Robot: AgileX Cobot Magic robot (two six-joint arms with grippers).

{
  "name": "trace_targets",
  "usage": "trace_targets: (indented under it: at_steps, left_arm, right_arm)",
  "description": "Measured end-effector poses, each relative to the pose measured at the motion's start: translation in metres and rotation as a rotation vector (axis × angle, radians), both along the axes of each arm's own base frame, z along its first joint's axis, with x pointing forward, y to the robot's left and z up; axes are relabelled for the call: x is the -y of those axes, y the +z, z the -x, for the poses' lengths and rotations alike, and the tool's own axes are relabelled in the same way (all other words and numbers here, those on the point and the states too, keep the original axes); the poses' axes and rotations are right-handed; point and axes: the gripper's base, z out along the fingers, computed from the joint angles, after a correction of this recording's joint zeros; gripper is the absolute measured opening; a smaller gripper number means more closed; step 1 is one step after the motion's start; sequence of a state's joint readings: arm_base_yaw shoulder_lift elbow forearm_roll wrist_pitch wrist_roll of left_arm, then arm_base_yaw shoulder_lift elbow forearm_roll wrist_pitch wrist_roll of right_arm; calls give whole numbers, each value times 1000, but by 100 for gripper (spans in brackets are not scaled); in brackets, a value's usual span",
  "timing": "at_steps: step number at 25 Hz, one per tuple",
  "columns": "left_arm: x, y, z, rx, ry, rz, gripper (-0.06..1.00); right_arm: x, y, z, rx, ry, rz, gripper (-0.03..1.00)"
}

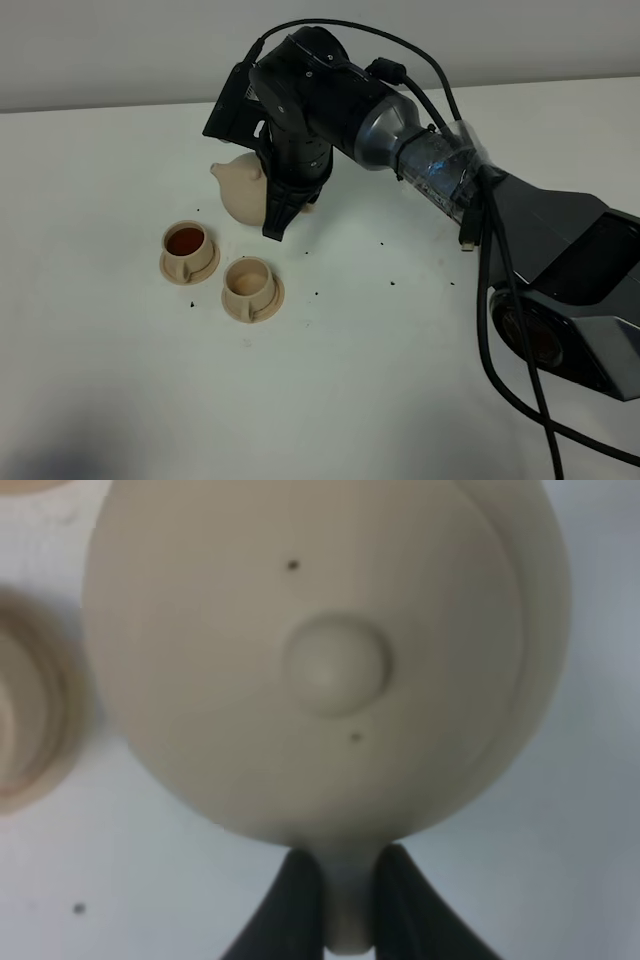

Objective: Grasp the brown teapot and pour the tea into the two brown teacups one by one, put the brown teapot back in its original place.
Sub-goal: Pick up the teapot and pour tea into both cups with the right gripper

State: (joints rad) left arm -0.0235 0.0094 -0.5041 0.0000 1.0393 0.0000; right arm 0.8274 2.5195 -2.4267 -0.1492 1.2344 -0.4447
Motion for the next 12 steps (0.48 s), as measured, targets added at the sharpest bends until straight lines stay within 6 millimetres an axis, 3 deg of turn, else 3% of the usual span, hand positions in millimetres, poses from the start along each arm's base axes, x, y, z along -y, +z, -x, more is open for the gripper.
trace_targets:
  at_steps: [7, 12]
  left_arm:
    - [0, 0, 0, 0, 0, 0, 38]
    - [0, 0, 0, 0, 0, 0, 38]
  right_arm:
    - [16, 5, -7, -25, -22, 2, 13]
    - [17, 0, -9, -34, -16, 6, 13]
